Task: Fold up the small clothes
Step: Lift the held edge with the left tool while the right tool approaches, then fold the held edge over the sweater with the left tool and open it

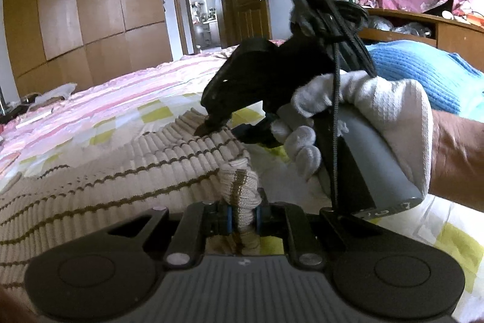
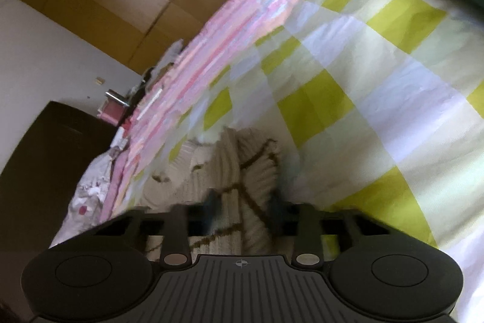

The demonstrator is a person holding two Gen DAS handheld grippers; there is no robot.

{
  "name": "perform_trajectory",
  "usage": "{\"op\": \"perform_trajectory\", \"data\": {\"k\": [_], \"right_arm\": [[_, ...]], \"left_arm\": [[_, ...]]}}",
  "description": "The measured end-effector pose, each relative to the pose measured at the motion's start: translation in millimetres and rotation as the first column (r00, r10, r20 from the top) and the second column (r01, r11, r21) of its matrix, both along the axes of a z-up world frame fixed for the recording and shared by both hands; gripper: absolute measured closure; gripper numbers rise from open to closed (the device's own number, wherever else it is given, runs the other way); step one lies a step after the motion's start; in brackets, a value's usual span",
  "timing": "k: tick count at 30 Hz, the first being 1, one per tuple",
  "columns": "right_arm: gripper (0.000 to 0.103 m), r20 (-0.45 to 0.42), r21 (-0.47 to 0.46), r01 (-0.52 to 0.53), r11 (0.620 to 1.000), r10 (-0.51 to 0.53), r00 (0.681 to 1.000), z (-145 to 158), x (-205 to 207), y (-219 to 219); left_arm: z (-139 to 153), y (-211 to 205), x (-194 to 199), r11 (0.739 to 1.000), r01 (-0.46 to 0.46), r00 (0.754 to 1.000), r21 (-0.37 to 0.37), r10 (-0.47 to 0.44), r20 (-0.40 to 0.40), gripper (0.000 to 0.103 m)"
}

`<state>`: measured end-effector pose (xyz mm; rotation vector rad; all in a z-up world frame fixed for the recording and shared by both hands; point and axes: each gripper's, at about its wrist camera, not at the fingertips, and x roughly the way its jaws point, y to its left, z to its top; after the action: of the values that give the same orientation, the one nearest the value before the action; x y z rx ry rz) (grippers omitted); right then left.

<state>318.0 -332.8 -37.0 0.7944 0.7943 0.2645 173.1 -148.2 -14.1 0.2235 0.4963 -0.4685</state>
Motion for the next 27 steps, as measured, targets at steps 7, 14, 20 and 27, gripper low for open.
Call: {"op": "perform_trajectory", "data": {"k": [7, 14, 20, 27], "right_arm": [[0.087, 0.033, 0.055, 0.022, 0.998, -0.024, 0.999, 12.8, -22.2, -17.6], [0.087, 0.047, 0.015, 0.066, 0.998, -0.066, 0.997, 43.4, -41.8, -28.1], [0.087, 0.091, -0.001, 0.064, 0.998, -0.063, 0.994, 76.6, -44.1, -12.7], [0.087, 0.136, -0.023, 0.010, 1.000, -0.007, 0.991, 110.2, -29.8, 36.7]], "left_arm": [[11.9, -4.6, -9.7, 0.998, 0.040, 0.999, -0.039, -0.040, -0.008, 0.083], [31.8, 2.9, -15.0, 0.982, 0.052, 0.996, -0.180, -0.064, -0.059, 0.083], [54.4, 28.0, -16.5, 0.960, 0.026, 0.998, -0.280, -0.042, -0.049, 0.083], [77.5, 88.0, -9.5, 0.921, -0.065, 0.997, -0.385, 0.047, -0.055, 0.083]]}}
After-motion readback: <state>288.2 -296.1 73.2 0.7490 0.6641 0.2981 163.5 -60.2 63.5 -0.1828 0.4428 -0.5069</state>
